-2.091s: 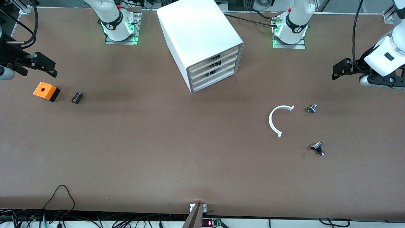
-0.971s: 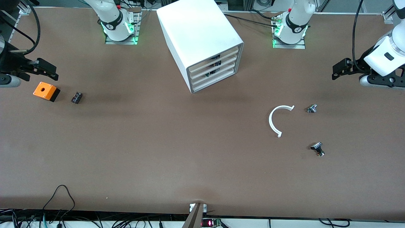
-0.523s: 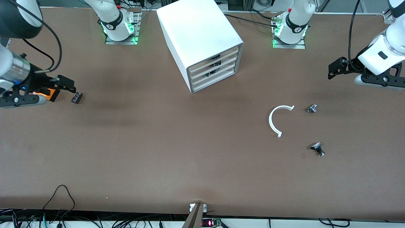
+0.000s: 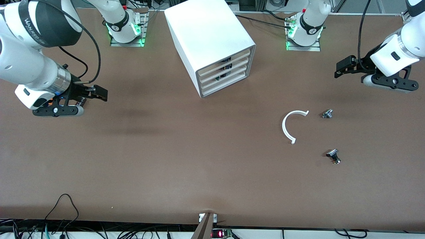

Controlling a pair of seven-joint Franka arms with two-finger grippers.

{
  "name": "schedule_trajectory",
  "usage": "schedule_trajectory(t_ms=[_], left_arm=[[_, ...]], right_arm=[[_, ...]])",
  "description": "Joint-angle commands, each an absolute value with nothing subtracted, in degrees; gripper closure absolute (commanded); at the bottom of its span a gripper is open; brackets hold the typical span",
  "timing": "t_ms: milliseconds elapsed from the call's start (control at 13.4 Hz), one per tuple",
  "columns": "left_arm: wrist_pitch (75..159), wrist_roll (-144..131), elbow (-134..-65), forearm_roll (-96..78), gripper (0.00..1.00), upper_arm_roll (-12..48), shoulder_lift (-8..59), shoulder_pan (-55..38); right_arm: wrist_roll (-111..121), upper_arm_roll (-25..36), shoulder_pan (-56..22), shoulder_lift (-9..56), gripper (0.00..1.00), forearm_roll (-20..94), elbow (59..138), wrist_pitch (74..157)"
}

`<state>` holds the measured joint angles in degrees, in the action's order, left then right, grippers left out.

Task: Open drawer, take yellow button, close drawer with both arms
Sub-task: 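Reach the left gripper to the drawer front while the right gripper approaches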

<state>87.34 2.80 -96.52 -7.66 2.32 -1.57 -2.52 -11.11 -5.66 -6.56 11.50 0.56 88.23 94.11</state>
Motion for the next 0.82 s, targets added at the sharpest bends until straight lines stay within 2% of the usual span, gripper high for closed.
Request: schedule_trajectory(t_ms=[0, 224, 523, 747], left_arm=[[82.6, 3.3, -94.8, -10.4, 0.01, 3.3, 0.1, -3.2], [72.2, 3.3, -94.8, -23.8, 0.00, 3.2, 3.2, -2.6], [68.8, 4.7, -97.1, -27.4, 0.01, 3.7, 5.2, -3.2], [74.9, 12.2, -98.2, -28.6, 0.01, 8.0, 7.2, -3.3]], right_arm=[[-12.3, -5.4, -7.5, 13.7, 0.01, 0.2, 86.1, 96.4], [-12.6, -5.4, -8.6, 15.1, 0.01, 0.4, 85.9, 98.5], [-24.2, -5.4, -11.3, 16.0, 0.01, 0.7, 85.3, 99.7], [-24.4, -5.4, -12.6, 16.2, 0.01, 0.4, 86.0, 104.0]])
